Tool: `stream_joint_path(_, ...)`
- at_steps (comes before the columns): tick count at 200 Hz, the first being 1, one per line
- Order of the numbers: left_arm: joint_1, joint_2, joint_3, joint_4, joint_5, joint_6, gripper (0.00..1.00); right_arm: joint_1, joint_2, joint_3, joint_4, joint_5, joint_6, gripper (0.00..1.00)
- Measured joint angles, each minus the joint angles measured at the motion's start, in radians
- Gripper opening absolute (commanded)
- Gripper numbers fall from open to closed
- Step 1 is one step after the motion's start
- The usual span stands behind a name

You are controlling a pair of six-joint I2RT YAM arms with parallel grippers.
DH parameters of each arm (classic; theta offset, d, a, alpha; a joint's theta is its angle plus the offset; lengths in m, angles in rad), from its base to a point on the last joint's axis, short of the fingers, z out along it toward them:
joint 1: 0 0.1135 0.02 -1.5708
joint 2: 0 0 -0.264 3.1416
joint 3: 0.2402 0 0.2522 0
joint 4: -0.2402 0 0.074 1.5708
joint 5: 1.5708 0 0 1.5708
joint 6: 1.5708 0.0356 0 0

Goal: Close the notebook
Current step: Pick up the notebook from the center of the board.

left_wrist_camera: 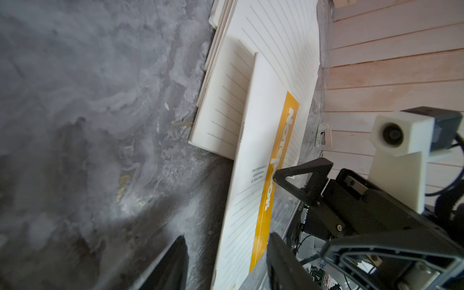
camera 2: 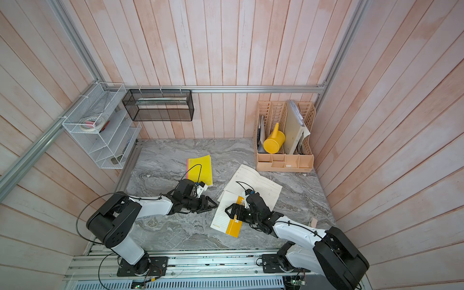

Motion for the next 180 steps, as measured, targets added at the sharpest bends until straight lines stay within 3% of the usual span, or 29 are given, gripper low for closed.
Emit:
stream_joint_path(94, 0.013, 0.082, 0.021, 0.003, 0.113, 0.06, 0.46, 0.0, -0.008, 0.0, -0.004, 0.0, 0.0, 0.98)
stream_joint_path(180, 0.014, 0.147, 0.021, 0.117, 0.179, 0.019, 0.36, 0.0, -0.015, 0.0, -0.01, 0.001, 0.0, 0.98)
